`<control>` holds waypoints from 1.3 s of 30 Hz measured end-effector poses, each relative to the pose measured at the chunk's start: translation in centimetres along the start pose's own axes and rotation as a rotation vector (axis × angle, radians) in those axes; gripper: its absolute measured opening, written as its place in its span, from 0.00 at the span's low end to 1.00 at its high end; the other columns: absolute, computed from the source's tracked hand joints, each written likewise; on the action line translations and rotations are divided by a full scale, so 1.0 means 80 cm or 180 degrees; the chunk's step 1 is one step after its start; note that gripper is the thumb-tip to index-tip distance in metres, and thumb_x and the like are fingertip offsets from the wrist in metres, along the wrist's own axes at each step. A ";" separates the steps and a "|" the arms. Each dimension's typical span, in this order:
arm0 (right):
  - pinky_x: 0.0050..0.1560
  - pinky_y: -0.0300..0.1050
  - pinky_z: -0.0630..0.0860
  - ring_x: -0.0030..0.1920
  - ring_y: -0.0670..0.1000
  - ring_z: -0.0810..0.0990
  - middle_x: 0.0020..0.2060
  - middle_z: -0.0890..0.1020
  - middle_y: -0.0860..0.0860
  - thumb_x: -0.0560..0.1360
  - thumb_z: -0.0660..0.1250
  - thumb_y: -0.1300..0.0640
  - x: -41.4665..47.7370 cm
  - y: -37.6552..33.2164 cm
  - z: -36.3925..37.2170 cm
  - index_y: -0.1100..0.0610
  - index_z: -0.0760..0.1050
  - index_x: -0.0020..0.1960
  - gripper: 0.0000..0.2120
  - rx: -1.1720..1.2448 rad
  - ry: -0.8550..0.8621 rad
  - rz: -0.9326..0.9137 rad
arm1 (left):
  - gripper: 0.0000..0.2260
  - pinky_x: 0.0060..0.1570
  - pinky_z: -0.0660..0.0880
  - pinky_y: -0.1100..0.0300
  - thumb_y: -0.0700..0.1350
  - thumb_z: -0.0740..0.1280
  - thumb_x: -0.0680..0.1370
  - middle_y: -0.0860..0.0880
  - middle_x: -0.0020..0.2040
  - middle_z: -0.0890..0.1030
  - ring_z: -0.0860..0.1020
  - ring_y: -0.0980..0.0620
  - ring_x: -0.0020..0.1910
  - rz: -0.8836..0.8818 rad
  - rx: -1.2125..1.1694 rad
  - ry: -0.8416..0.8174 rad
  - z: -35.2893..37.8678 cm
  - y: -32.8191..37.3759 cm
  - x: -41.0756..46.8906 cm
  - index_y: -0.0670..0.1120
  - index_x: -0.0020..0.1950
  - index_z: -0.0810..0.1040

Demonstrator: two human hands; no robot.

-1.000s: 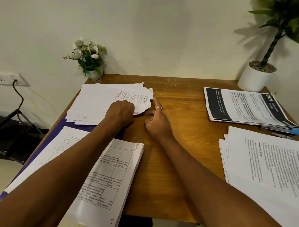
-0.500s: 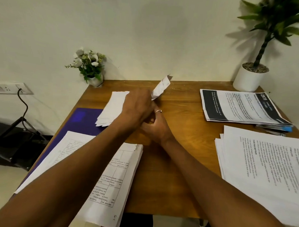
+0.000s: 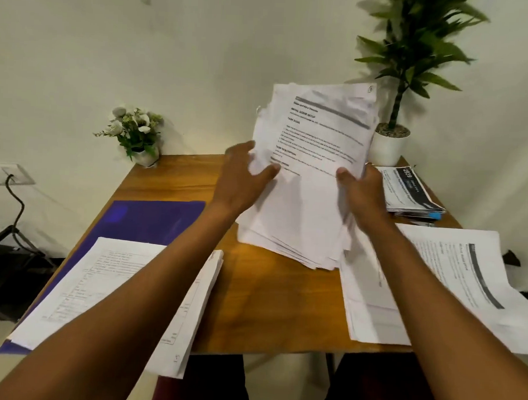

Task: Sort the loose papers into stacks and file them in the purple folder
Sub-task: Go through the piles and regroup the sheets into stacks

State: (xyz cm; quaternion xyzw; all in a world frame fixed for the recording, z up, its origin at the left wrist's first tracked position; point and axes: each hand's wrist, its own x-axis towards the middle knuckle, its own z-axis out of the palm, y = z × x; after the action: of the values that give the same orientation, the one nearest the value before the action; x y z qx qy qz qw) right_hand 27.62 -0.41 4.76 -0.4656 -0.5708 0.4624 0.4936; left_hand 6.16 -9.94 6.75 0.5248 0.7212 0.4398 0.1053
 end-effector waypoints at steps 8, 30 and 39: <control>0.57 0.45 0.81 0.53 0.49 0.85 0.53 0.86 0.51 0.78 0.66 0.69 -0.013 0.027 -0.058 0.64 0.75 0.68 0.18 0.0781 -0.1329 0.0698 | 0.19 0.55 0.81 0.49 0.46 0.74 0.78 0.48 0.61 0.84 0.84 0.48 0.57 -0.1171 -0.2450 -0.0972 0.027 -0.022 -0.067 0.48 0.68 0.78; 0.61 0.64 0.78 0.58 0.63 0.83 0.58 0.84 0.59 0.78 0.66 0.70 -0.051 0.129 -0.038 0.59 0.76 0.67 0.19 0.1405 -0.1054 0.1094 | 0.17 0.48 0.83 0.59 0.51 0.72 0.77 0.52 0.55 0.84 0.85 0.50 0.51 -0.1098 -0.1580 0.0201 0.104 -0.100 -0.151 0.45 0.62 0.79; 0.50 0.47 0.82 0.56 0.54 0.85 0.57 0.85 0.54 0.74 0.73 0.70 -0.043 0.121 -0.033 0.57 0.72 0.69 0.26 0.1272 -0.0683 0.0877 | 0.15 0.49 0.83 0.56 0.51 0.73 0.77 0.53 0.56 0.83 0.84 0.51 0.52 -0.0977 -0.1460 0.0091 0.107 -0.100 -0.151 0.50 0.62 0.77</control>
State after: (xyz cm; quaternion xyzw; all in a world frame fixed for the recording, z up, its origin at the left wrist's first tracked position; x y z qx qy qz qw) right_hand 31.21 -2.31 -5.05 -0.3805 -0.4484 0.6755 0.4448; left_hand 11.22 -16.23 -8.02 0.3655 0.6752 0.5779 0.2767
